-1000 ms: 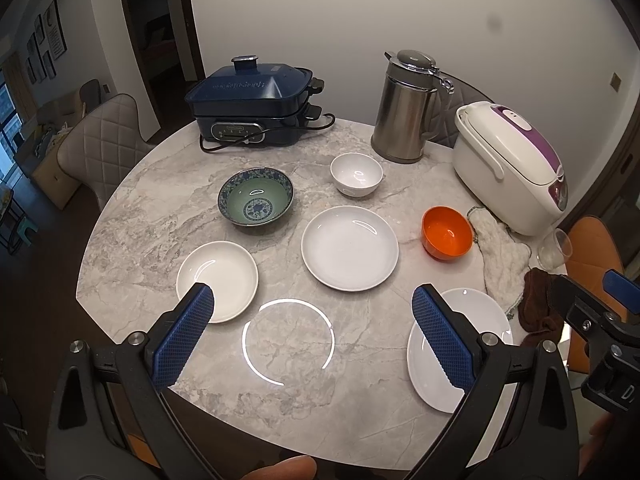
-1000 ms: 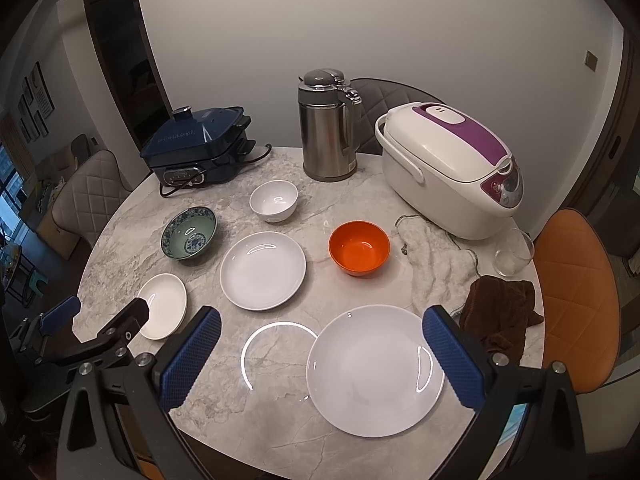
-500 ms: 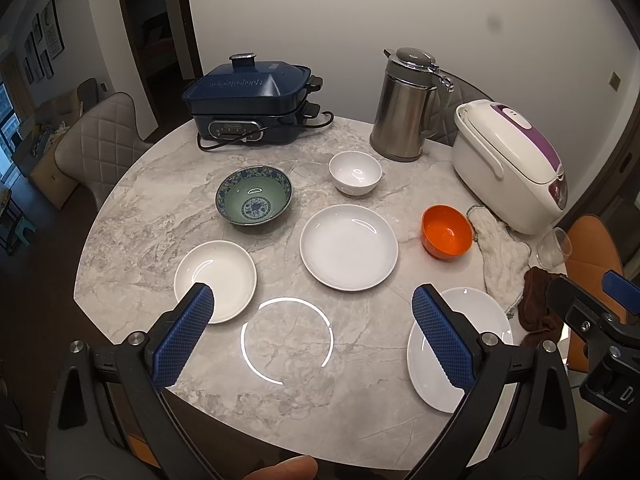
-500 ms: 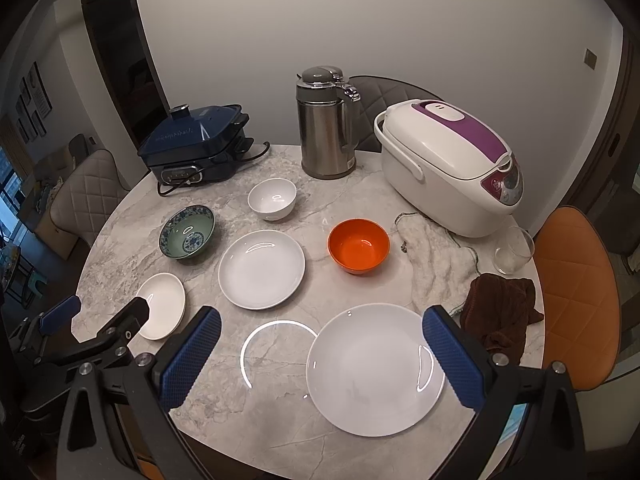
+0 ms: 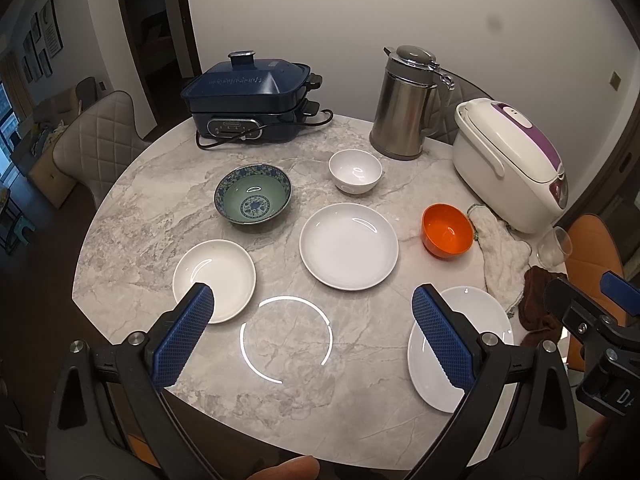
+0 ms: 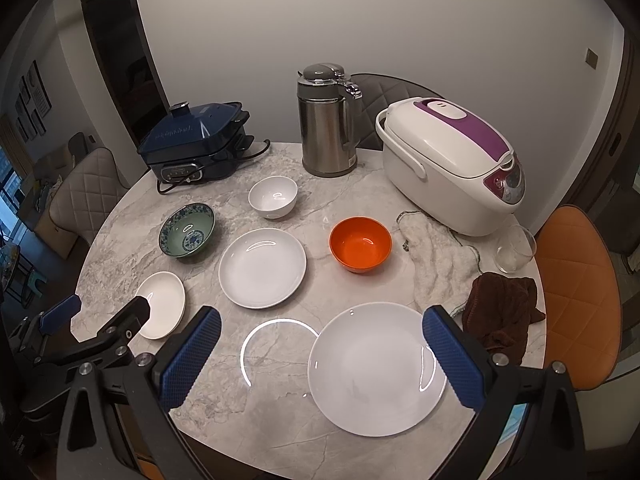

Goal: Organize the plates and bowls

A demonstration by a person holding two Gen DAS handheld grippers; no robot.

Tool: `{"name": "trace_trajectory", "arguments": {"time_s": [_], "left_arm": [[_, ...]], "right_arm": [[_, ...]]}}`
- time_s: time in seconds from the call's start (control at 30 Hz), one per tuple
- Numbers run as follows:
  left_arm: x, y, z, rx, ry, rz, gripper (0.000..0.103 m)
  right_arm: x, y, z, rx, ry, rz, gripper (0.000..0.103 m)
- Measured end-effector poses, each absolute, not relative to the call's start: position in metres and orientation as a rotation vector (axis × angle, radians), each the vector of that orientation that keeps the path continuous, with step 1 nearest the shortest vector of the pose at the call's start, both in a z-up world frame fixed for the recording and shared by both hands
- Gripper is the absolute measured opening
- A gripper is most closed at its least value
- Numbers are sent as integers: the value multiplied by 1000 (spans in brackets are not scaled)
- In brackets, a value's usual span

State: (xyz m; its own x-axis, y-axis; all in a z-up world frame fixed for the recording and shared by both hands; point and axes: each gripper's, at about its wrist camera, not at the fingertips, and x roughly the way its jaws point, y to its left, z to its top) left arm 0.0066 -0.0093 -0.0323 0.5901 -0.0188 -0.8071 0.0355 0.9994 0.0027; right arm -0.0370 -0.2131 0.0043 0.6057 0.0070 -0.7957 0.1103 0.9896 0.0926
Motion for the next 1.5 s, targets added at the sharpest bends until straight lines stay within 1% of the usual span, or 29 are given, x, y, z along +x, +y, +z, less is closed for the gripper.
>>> {"name": "trace_trajectory", "arguments": {"time_s": [0.17,0.27,0.43,0.53,0.6,0.67,0.73,0.77,0.83,0.87,0.93,0.97,1.0,1.07,1.1,1.17,1.2,1.23,1.27,1.3,1.37,1.4,1.47,1.5], "left_arm": [[8,-10,-42,-1,952,-72,101],[9,-6,-63,6,986,-120,101],[-6,15,-129,25,1104,-211,100],[-13,40,-178,-91,1196,-292,100],[-13,41,-204,-62,1267,-335,100],[-16,36,-219,-9,1247,-392,100],[-22,26,-226,6,1160,-467,101],[-24,18,-228,36,1146,-497,101],[-20,-3,-238,92,1212,-546,101],[-12,-14,-244,106,1283,-546,101],[8,-30,-260,56,1401,-536,99],[21,-39,-268,27,1430,-533,99],[31,-47,-272,6,1436,-543,99],[48,-63,-276,-5,1416,-574,99],[55,-71,-278,-3,1400,-590,98],[69,-88,-282,12,1394,-639,97],[76,-96,-288,25,1409,-658,90],[81,-104,-292,48,1433,-659,79],[87,-110,-297,67,1455,-647,72],[92,-112,-302,73,1475,-631,66],[102,-117,-313,34,1500,-643,64],[103,-117,-317,15,1511,-660,61],[106,-123,-326,21,1535,-670,54],[107,-126,-329,26,1545,-683,47]], "right_arm": [[-37,-212,-1,140,923,-66,103],[-38,-210,-11,152,923,-47,103],[-48,-201,-53,178,989,47,103],[-64,-212,-92,262,1049,51,103],[-78,-227,-115,340,1081,12,101],[-90,-247,-130,428,1093,-36,101],[-105,-268,-143,518,1094,-84,100],[-113,-278,-146,560,1077,-101,100],[-122,-297,-149,621,1038,-130,100],[-124,-308,-152,639,1026,-139,100],[-121,-328,-164,677,1027,-119,100],[-119,-338,-172,693,1044,-100,98],[-114,-348,-180,716,1053,-66,94],[-108,-368,-198,762,1068,7,90],[-105,-378,-208,788,1084,31,83],[-100,-396,-227,848,1104,79,75],[-99,-406,-237,882,1113,93,71],[-97,-415,-247,913,1132,88,67],[-96,-422,-255,938,1146,91,59],[-95,-427,-260,954,1151,100,56],[-92,-435,-268,960,1182,96,56],[-91,-437,-271,964,1191,102,56],[-90,-443,-275,986,1189,117,56],[-88,-445,-279,1004,1187,133,56]]}}
